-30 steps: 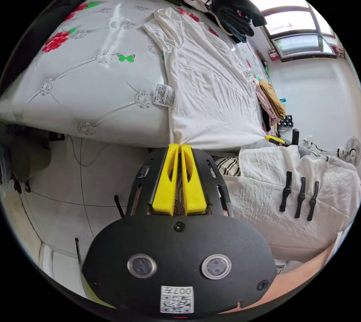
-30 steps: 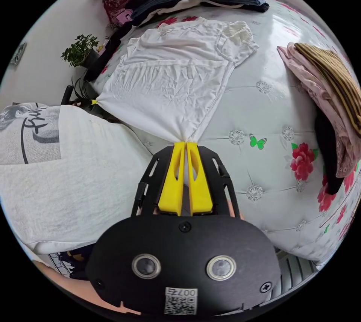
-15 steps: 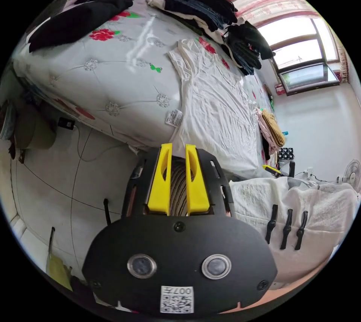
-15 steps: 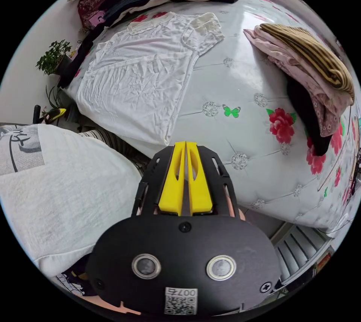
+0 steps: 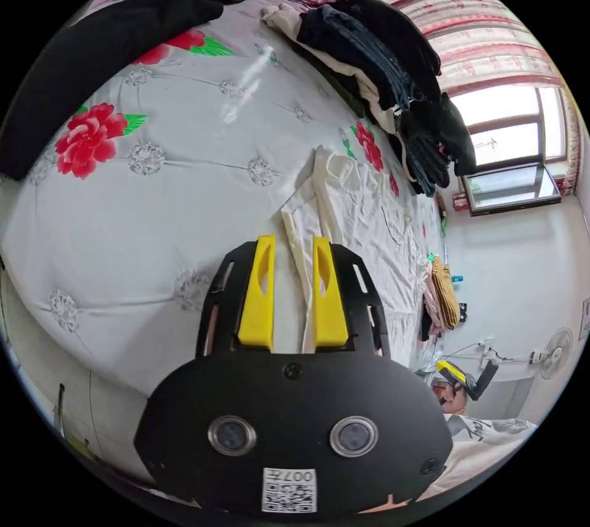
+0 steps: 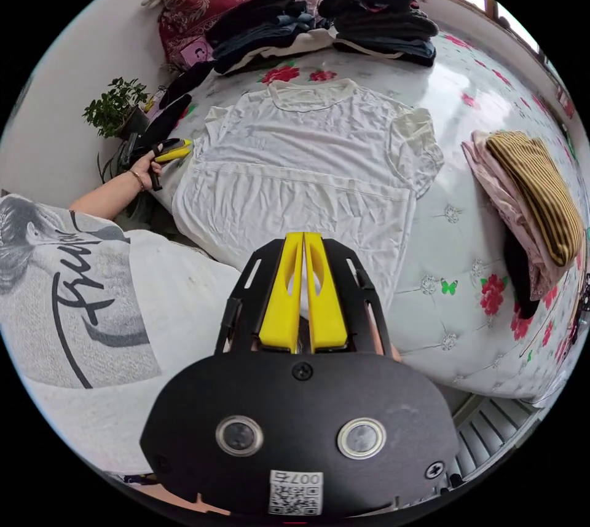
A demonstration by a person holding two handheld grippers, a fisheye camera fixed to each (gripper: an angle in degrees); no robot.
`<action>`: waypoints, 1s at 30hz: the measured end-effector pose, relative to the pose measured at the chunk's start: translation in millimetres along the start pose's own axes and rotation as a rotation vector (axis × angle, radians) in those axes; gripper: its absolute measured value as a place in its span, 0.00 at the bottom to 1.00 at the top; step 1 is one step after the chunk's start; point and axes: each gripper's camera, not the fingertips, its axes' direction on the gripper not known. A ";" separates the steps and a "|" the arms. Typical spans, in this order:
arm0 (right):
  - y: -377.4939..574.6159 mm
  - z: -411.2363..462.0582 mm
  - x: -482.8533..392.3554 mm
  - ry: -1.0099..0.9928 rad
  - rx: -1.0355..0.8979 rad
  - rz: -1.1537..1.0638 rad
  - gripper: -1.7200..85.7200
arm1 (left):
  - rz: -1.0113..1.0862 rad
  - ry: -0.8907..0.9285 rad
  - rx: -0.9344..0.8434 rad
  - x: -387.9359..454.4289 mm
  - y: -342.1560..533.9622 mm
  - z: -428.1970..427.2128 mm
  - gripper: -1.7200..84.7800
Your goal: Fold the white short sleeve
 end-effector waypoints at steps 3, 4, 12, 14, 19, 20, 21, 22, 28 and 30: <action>-9.1 -2.9 -15.5 0.006 -0.003 -0.009 0.02 | 0.037 -0.047 0.005 3.3 -8.5 4.3 0.07; -10.2 -4.3 -17.6 0.005 0.002 0.005 0.02 | 0.058 -0.080 0.008 3.8 -10.5 5.1 0.05; -6.8 1.9 -7.8 -0.043 0.030 0.126 0.02 | -0.211 0.280 0.157 -74.0 8.6 -20.1 0.01; -7.7 5.5 -3.7 -0.052 0.031 0.137 0.02 | -0.397 0.437 0.284 -106.8 36.9 -29.9 0.01; -19.4 18.9 10.9 -0.106 0.023 0.146 0.02 | -0.524 0.492 0.400 -126.1 77.3 -37.7 0.01; -21.3 20.2 12.4 -0.113 0.024 0.146 0.02 | -0.558 0.518 0.438 -127.9 84.3 -39.1 0.01; -25.2 23.1 15.2 -0.127 0.025 0.146 0.02 | -0.568 0.539 0.463 -128.5 87.8 -39.8 0.01; -28.9 25.9 17.7 -0.138 0.027 0.148 0.02 | -0.583 0.568 0.489 -128.5 92.9 -40.6 0.01; -44.2 39.5 25.5 -0.165 -0.003 0.116 0.02 | -0.369 0.546 0.470 -90.8 78.5 -45.2 0.01; -47.2 43.4 29.6 -0.167 -0.009 0.117 0.02 | -0.070 0.513 0.373 -33.9 53.3 -47.2 0.01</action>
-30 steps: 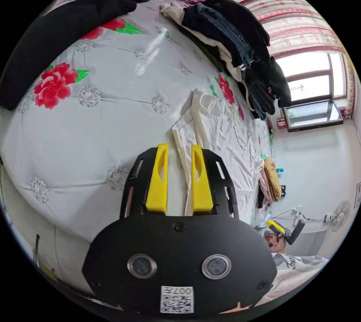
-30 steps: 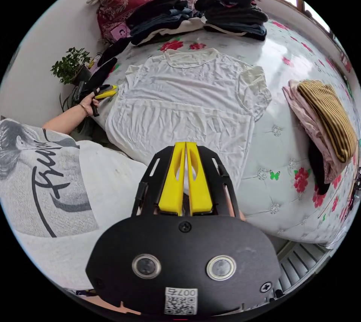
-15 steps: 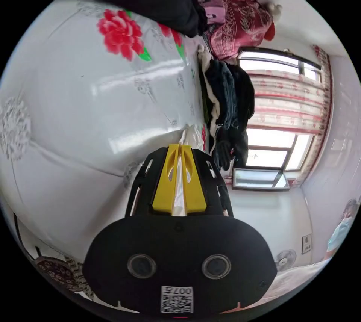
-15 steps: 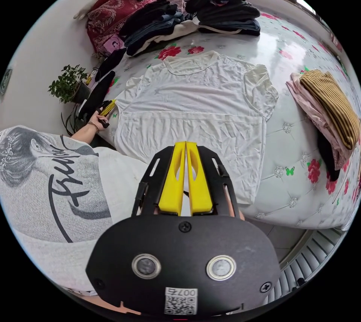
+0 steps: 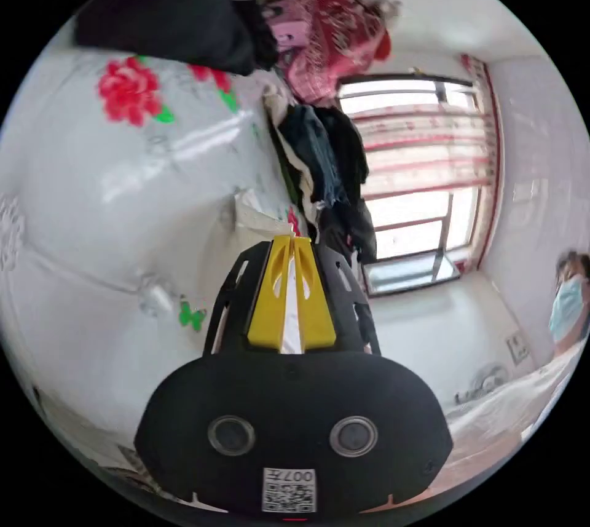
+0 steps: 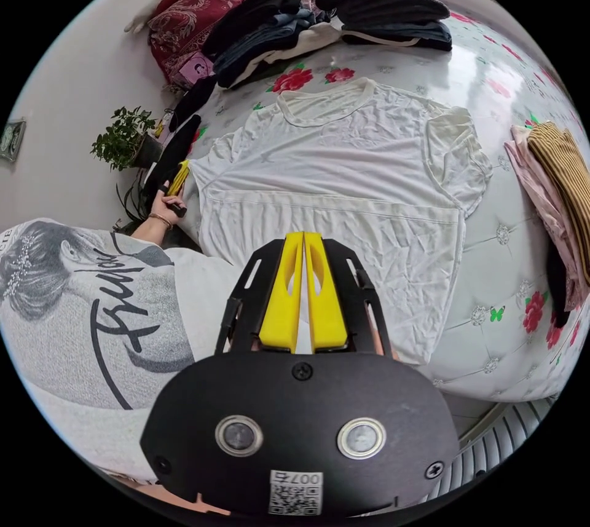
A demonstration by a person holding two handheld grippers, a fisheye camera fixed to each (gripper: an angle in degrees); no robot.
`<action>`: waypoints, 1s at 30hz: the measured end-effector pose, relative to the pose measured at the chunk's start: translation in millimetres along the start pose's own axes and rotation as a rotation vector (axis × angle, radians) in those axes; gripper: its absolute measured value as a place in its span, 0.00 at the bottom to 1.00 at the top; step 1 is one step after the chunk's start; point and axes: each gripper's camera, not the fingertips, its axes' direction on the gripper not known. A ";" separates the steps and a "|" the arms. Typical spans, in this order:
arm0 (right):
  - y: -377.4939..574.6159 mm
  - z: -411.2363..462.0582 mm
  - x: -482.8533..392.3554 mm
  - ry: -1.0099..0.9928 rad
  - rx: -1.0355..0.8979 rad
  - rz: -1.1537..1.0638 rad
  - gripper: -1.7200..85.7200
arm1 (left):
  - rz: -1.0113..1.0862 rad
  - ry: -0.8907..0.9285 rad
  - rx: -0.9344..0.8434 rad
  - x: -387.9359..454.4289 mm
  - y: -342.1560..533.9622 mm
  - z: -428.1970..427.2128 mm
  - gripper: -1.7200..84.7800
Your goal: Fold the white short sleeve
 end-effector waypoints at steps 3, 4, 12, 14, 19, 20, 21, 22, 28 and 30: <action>-6.4 3.9 8.4 -0.026 0.010 0.013 0.02 | 0.426 -0.044 -0.302 77.5 5.4 54.6 0.01; -9.9 6.1 12.2 -0.035 0.020 0.021 0.02 | 0.643 -0.091 -0.485 111.2 25.0 87.5 0.01; -72.4 48.2 21.6 -0.153 0.023 0.006 0.04 | 0.891 -0.194 -0.850 136.1 125.5 182.2 0.01; -95.9 63.2 15.8 -0.163 -0.001 -0.027 0.04 | 0.902 -0.196 -0.868 140.6 137.2 184.8 0.01; -167.6 118.0 -12.1 -0.141 -0.070 -0.135 0.05 | 0.925 -0.198 -0.886 149.2 150.8 192.7 0.01; -174.7 125.3 -14.2 -0.137 -0.080 -0.136 0.05 | 0.910 -0.185 -0.875 151.6 150.6 193.6 0.01; -187.9 139.8 -17.1 -0.127 -0.094 -0.126 0.05 | 0.903 -0.175 -0.869 153.0 150.3 193.8 0.01; -200.2 153.9 -19.1 -0.115 -0.108 -0.113 0.06 | 0.888 -0.156 -0.862 155.4 149.7 194.8 0.01; -231.9 196.4 -42.9 0.036 -0.167 -0.198 0.04 | 0.880 -0.177 -0.900 163.1 158.2 209.3 0.01; -228.3 197.7 -49.2 0.094 -0.157 -0.262 0.03 | 0.882 -0.209 -0.935 160.6 164.8 218.8 0.01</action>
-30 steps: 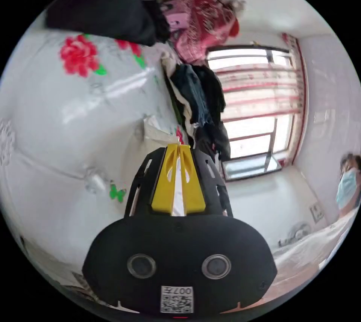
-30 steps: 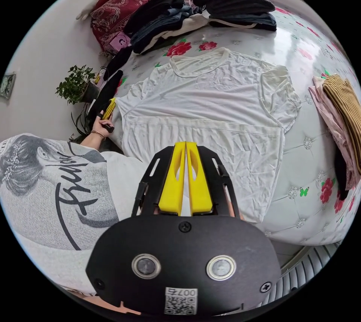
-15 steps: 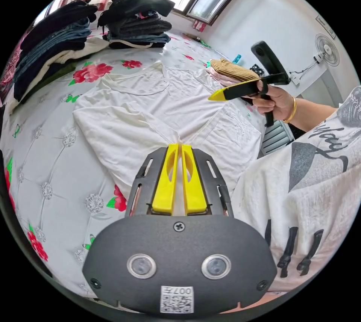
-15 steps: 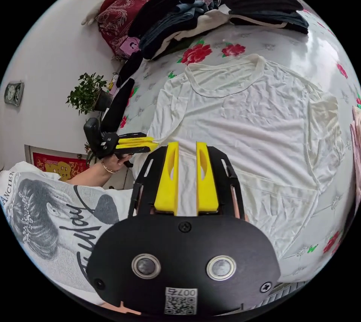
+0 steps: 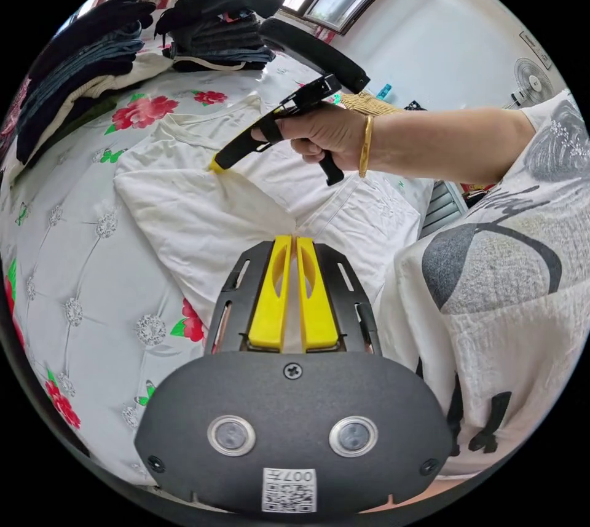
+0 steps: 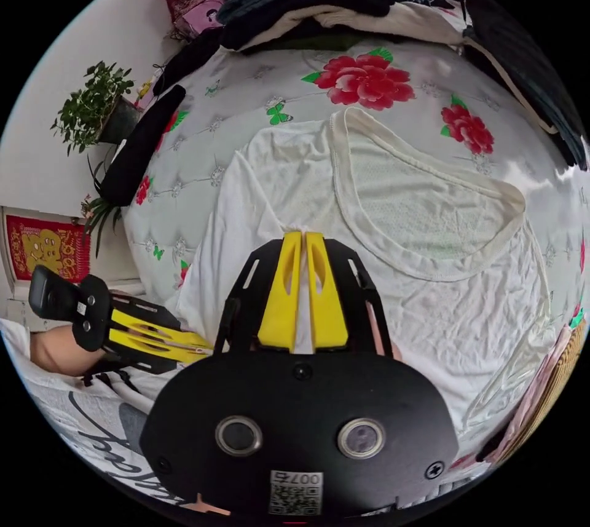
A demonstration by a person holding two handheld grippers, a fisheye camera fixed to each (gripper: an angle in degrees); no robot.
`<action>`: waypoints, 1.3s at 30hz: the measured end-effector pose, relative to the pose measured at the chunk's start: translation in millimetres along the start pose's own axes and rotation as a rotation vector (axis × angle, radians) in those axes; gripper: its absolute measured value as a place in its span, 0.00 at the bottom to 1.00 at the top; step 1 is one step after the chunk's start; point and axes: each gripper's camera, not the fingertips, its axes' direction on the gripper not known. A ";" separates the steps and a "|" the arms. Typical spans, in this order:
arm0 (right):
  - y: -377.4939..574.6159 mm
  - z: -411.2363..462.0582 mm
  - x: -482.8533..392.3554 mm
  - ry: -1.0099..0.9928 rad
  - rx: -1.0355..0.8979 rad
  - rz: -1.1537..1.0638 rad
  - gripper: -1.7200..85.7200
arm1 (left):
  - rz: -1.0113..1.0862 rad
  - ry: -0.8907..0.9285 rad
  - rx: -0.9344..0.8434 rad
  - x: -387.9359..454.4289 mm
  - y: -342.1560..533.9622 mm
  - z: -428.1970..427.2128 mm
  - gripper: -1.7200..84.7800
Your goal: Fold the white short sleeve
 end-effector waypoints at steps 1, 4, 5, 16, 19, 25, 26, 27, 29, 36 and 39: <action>2.9 -0.7 -0.5 0.003 -0.002 -0.016 0.03 | 0.001 -0.004 -0.014 0.5 -1.2 3.0 0.01; 20.7 -17.9 10.7 0.028 0.086 0.024 0.03 | 0.009 -0.041 -0.063 4.5 -7.6 14.4 0.02; 24.7 -21.0 14.1 0.019 0.100 0.033 0.03 | 0.004 -0.050 -0.072 5.2 -9.8 17.9 0.02; 152.8 -87.7 108.7 -0.108 0.300 0.348 0.08 | -0.042 -0.078 -0.113 25.4 -26.0 6.2 0.11; 230.9 -117.9 156.5 -0.043 0.408 0.595 0.08 | -0.025 -0.112 -0.046 37.3 -40.9 -18.5 0.10; 341.0 -128.5 219.7 0.037 0.477 0.890 0.07 | 0.070 -0.061 -0.028 30.3 -115.5 0.0 0.11; 343.4 -127.5 221.6 0.036 0.478 0.889 0.07 | 0.108 -0.040 -0.016 30.1 -137.7 7.5 0.11; 345.7 -125.2 224.5 0.032 0.484 0.876 0.07 | 0.131 -0.028 -0.010 30.4 -149.3 11.8 0.11; 346.5 -119.1 229.3 0.017 0.482 0.871 0.07 | 0.206 0.000 -0.022 32.3 -200.5 37.1 0.12; 354.4 -112.6 226.2 -0.012 0.493 0.813 0.03 | 0.365 0.094 -0.066 62.9 -344.0 126.4 0.15; 369.2 -118.8 220.3 -0.049 0.523 0.806 0.02 | 0.382 0.130 -0.136 73.5 -385.0 176.6 0.15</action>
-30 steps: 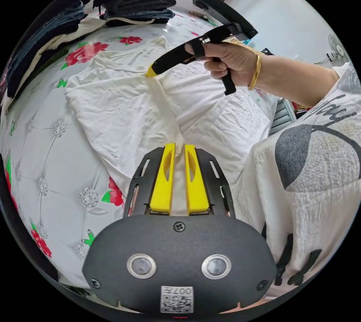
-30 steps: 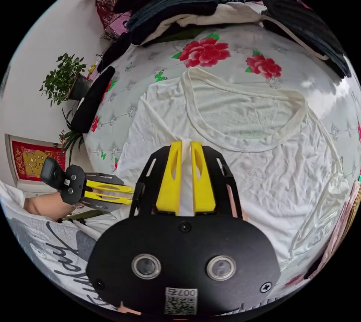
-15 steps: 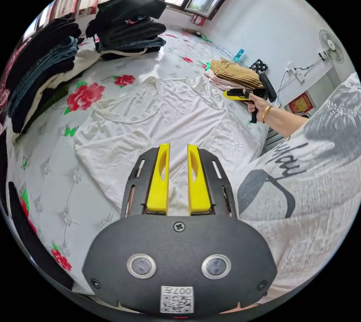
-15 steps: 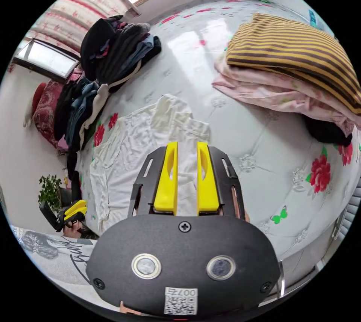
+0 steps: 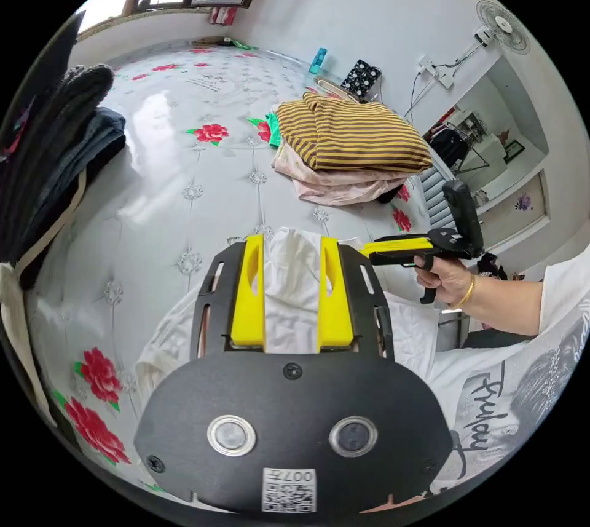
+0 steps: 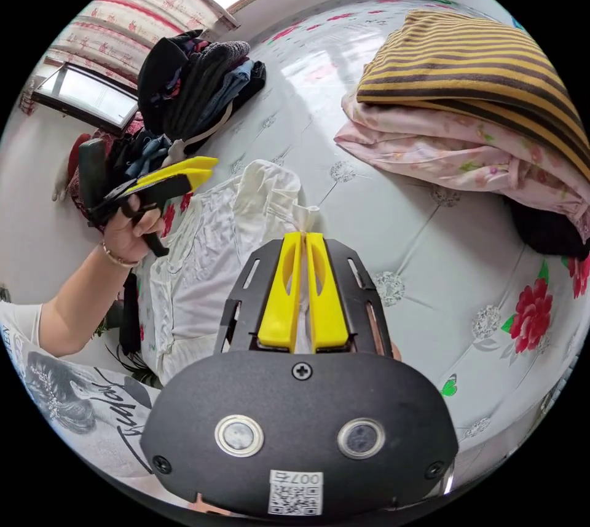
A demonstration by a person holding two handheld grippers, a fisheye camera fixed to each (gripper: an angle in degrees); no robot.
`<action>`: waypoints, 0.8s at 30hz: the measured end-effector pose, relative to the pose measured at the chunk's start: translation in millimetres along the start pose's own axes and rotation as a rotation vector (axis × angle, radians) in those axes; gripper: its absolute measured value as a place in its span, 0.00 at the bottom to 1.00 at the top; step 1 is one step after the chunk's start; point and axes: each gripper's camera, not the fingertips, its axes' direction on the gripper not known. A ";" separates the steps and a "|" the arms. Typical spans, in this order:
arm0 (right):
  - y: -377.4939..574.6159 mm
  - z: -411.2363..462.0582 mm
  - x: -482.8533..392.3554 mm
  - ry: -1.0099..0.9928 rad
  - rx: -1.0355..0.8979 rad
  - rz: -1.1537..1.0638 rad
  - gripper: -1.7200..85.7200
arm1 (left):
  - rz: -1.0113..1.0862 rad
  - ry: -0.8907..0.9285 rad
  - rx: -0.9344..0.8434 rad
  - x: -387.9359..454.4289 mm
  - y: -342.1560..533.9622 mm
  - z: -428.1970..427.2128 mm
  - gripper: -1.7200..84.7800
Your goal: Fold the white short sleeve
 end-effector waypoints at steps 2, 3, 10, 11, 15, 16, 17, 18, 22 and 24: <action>7.5 -7.2 1.7 -0.027 0.004 0.004 0.02 | 0.001 0.025 -0.086 -7.0 -19.8 36.7 0.16; 12.2 -10.6 2.3 -0.036 0.004 0.005 0.02 | 0.002 0.037 -0.115 -7.9 -22.8 45.5 0.16; 21.2 -16.6 -1.6 -0.071 -0.012 -0.013 0.02 | 0.019 0.116 -0.120 -7.4 -32.3 60.3 0.01; 20.9 -18.1 -3.9 -0.072 -0.010 -0.022 0.02 | 0.010 0.162 -0.065 -11.2 -31.4 47.8 0.01; 20.0 -38.1 -33.9 -0.095 0.013 -0.168 0.02 | 0.054 0.253 0.098 -22.0 -7.8 -11.5 0.01; 21.1 -44.4 -48.2 -0.098 0.016 -0.242 0.02 | 0.061 0.251 0.115 -23.6 -1.2 -20.3 0.01; 22.0 -47.1 -56.6 -0.098 0.014 -0.284 0.02 | 0.074 0.252 0.151 -26.6 14.4 -37.6 0.01; 24.3 -51.3 -73.8 -0.093 0.009 -0.367 0.02 | 0.075 0.247 0.164 -27.9 22.9 -45.7 0.01; 39.3 -48.1 -141.0 -0.067 -0.086 -0.666 0.02 | 0.076 0.175 0.156 -27.7 87.3 -83.2 0.01; 50.8 -36.7 -168.9 -0.042 -0.145 -0.781 0.02 | 0.039 0.162 0.132 -29.2 113.8 -87.5 0.01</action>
